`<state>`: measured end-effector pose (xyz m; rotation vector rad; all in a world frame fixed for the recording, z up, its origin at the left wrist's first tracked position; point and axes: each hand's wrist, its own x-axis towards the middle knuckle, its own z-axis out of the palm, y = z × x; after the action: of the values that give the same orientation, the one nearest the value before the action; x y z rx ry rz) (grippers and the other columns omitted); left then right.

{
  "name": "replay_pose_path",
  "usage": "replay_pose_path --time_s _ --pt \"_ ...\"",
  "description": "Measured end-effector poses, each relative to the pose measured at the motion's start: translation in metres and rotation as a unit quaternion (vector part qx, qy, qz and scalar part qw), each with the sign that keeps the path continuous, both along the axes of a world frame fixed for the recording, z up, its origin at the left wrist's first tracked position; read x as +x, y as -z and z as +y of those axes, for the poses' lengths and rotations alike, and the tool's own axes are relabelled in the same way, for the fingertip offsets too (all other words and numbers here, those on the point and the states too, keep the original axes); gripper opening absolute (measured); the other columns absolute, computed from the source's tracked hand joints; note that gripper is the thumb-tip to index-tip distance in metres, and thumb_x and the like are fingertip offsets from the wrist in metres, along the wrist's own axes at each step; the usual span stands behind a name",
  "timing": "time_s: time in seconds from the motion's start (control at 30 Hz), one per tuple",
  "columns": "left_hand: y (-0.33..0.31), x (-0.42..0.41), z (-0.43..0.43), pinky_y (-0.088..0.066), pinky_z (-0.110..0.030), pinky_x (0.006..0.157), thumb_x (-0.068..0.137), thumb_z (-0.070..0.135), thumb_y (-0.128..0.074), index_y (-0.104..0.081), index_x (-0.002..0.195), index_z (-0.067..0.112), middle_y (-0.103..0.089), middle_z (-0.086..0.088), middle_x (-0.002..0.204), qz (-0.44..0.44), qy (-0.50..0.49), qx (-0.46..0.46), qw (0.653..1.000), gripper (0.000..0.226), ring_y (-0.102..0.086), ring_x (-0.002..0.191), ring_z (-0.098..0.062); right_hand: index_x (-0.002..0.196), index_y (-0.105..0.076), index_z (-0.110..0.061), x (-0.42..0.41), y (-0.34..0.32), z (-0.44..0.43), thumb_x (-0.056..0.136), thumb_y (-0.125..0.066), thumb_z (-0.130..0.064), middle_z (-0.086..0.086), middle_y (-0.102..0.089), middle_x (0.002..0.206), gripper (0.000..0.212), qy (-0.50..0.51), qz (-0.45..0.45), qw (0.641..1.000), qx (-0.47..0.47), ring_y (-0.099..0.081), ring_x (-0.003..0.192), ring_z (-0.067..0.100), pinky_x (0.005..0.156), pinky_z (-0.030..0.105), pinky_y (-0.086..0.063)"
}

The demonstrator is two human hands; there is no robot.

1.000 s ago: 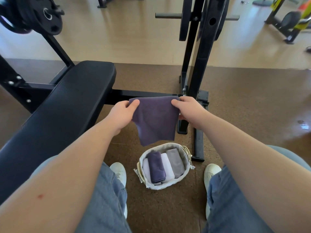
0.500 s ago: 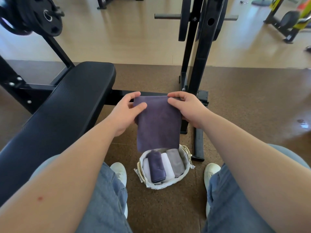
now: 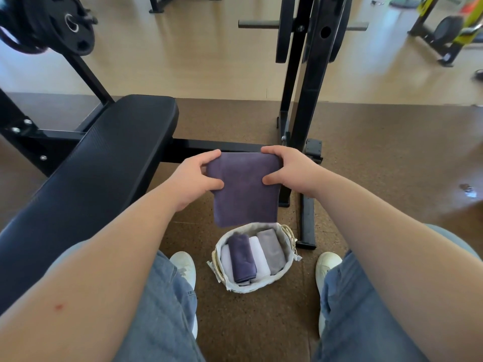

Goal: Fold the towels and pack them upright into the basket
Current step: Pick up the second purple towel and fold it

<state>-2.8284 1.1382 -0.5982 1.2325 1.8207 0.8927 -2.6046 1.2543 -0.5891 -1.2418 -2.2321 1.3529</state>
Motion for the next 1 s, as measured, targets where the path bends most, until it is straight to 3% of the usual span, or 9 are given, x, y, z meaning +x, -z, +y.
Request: replay_pose_path --time_s 0.07,0.17,0.33,0.43,0.6,0.67,0.77,0.9,1.0 --pt "0.002 0.004 -0.001 -0.049 -0.035 0.105 0.085 0.005 -0.078 -0.038 0.157 0.028 -0.050 0.003 0.151 0.071 0.013 -0.011 0.997 0.085 -0.053 0.134 -0.018 0.151 -0.049 -0.022 0.000 0.002 0.000 0.085 -0.079 -0.012 -0.003 -0.058 0.132 0.073 -0.011 -0.019 0.999 0.025 -0.059 0.114 0.016 0.084 0.021 -0.048" --pt "0.007 0.006 -0.003 -0.050 -0.030 0.093 0.090 0.015 -0.072 -0.045 0.152 0.030 -0.059 0.003 0.139 0.170 0.026 -0.016 0.985 0.069 -0.059 0.125 -0.020 0.138 -0.059 -0.023 -0.001 0.008 0.000 0.090 -0.074 -0.019 -0.004 -0.066 0.119 0.050 -0.027 -0.044 0.997 0.051 -0.065 0.106 0.015 0.090 0.034 -0.057" --pt "0.004 0.007 0.000 -0.042 -0.020 0.066 0.098 0.026 -0.060 -0.058 0.128 0.028 -0.066 0.005 0.107 0.192 -0.019 -0.006 0.981 0.030 -0.063 0.096 -0.014 0.123 -0.059 -0.026 -0.004 0.010 0.002 0.096 -0.066 -0.030 -0.003 -0.068 0.110 0.028 -0.003 -0.048 0.998 0.032 -0.067 0.101 0.018 0.094 0.046 -0.058" --pt "0.004 0.006 0.004 -0.046 -0.022 0.069 0.102 0.031 -0.057 -0.060 0.129 0.024 -0.067 0.002 0.107 0.152 -0.045 0.003 0.987 0.029 -0.064 0.094 -0.012 0.122 -0.059 -0.027 -0.006 0.010 0.001 0.098 -0.062 -0.038 -0.002 -0.069 0.112 0.026 0.019 -0.030 0.999 0.005 -0.067 0.105 0.019 0.095 0.047 -0.058" --pt "0.002 0.005 0.007 -0.054 -0.042 0.099 0.104 0.040 -0.053 -0.055 0.138 0.024 -0.065 0.002 0.124 0.032 -0.123 0.014 0.992 0.038 -0.063 0.114 -0.019 0.134 -0.060 -0.022 -0.012 0.005 -0.006 0.103 -0.053 -0.050 -0.005 -0.067 0.118 0.042 0.079 0.049 0.993 -0.071 -0.065 0.112 0.016 0.095 0.040 -0.059" --pt "0.003 0.004 0.007 -0.054 -0.040 0.098 0.105 0.042 -0.051 -0.057 0.136 0.025 -0.066 0.004 0.123 0.013 -0.123 0.032 0.992 0.036 -0.063 0.113 -0.017 0.135 -0.060 -0.023 -0.012 0.006 -0.007 0.099 -0.062 -0.049 -0.005 -0.067 0.118 0.045 0.089 0.087 0.990 -0.072 -0.066 0.110 0.015 0.091 0.034 -0.060" --pt "0.005 0.004 0.007 -0.055 -0.035 0.091 0.105 0.044 -0.052 -0.058 0.132 0.029 -0.066 0.008 0.117 0.008 -0.130 0.049 0.990 0.032 -0.064 0.108 -0.014 0.144 -0.052 -0.027 -0.009 0.004 -0.008 0.093 -0.076 -0.031 -0.004 -0.065 0.119 0.057 0.050 0.104 0.990 -0.075 -0.067 0.104 0.012 0.075 0.020 -0.057" --pt "0.006 0.003 0.005 -0.057 -0.036 0.096 0.102 0.040 -0.060 -0.045 0.149 0.037 -0.061 0.003 0.134 -0.058 -0.090 0.048 0.993 0.049 -0.062 0.118 -0.014 0.139 -0.059 -0.026 -0.010 0.004 -0.006 0.098 -0.070 -0.021 -0.002 -0.068 0.116 0.043 0.071 0.119 0.989 -0.059 -0.069 0.104 0.017 0.079 0.029 -0.060" --pt "0.003 0.006 0.003 -0.058 -0.038 0.097 0.102 0.032 -0.062 -0.048 0.145 0.042 -0.058 0.002 0.140 -0.079 -0.044 0.055 0.994 0.047 -0.060 0.124 -0.015 0.127 -0.064 -0.029 -0.010 0.004 -0.005 0.104 -0.060 -0.023 -0.001 -0.068 0.113 0.025 0.115 0.131 0.983 -0.059 -0.067 0.102 0.018 0.077 0.032 -0.059"
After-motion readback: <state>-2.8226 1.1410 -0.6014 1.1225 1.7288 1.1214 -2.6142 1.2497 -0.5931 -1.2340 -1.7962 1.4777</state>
